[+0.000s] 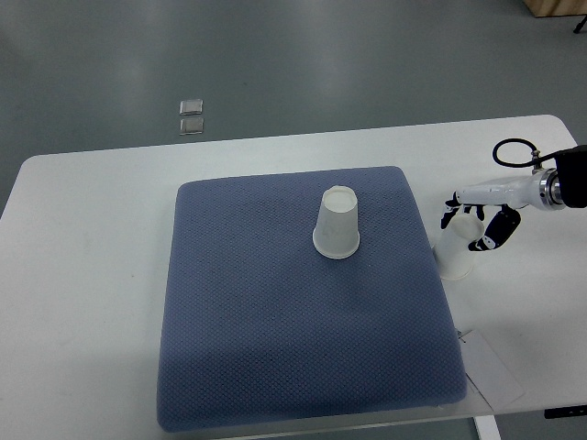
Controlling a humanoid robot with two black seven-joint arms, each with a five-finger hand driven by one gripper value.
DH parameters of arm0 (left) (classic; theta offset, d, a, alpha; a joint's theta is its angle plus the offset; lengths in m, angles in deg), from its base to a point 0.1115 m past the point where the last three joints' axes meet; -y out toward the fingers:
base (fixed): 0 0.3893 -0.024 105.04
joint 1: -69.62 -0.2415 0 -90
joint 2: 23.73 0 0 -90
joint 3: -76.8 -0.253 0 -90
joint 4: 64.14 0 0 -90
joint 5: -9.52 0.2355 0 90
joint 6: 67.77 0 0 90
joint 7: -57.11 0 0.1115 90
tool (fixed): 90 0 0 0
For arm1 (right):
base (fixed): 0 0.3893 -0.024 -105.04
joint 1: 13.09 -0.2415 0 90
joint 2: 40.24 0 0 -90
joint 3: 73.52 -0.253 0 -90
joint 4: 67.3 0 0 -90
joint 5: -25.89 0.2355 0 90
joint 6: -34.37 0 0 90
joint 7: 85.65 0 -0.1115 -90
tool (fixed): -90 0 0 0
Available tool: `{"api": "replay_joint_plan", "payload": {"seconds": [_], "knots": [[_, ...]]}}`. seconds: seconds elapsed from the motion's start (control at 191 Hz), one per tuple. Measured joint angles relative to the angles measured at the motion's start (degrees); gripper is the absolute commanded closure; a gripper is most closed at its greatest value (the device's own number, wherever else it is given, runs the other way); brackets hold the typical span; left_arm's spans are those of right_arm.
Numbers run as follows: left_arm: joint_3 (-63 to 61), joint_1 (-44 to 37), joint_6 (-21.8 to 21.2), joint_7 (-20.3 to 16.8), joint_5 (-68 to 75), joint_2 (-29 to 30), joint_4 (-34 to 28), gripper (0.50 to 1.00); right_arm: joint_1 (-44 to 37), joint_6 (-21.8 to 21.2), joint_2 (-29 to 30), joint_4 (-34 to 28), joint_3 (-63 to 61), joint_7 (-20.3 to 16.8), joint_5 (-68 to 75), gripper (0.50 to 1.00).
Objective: Stack paper cups
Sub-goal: 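Lower the right hand around the standing white paper cup, then grasp the cup with the right hand and lift it up, then move the held cup over the inverted cup and lower it on top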
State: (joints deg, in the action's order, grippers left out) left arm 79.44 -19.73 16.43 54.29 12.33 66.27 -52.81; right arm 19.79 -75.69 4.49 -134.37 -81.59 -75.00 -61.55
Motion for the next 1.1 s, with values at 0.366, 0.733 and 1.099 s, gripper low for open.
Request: {"api": "replay_joint_plan", "payload": {"seconds": [0.366,0.733,1.099], "knots": [[0.0,0.0,0.0,0.0,0.0,0.0,0.0,0.5,-15.52,-1.03,-3.62,-0.11,-1.43,4.63,1.22,1.0],[0.0,0.01,0.0,0.0,0.0,0.0,0.0,0.5,-26.75,-6.79,-2.96,-6.13,-2.83,7.26,4.46,1.0],[0.0,0.02,0.0,0.0,0.0,0.0,0.0,0.5,-26.37,-8.02,3.83,-9.53,-2.91,6.47,4.49,1.0]]}}
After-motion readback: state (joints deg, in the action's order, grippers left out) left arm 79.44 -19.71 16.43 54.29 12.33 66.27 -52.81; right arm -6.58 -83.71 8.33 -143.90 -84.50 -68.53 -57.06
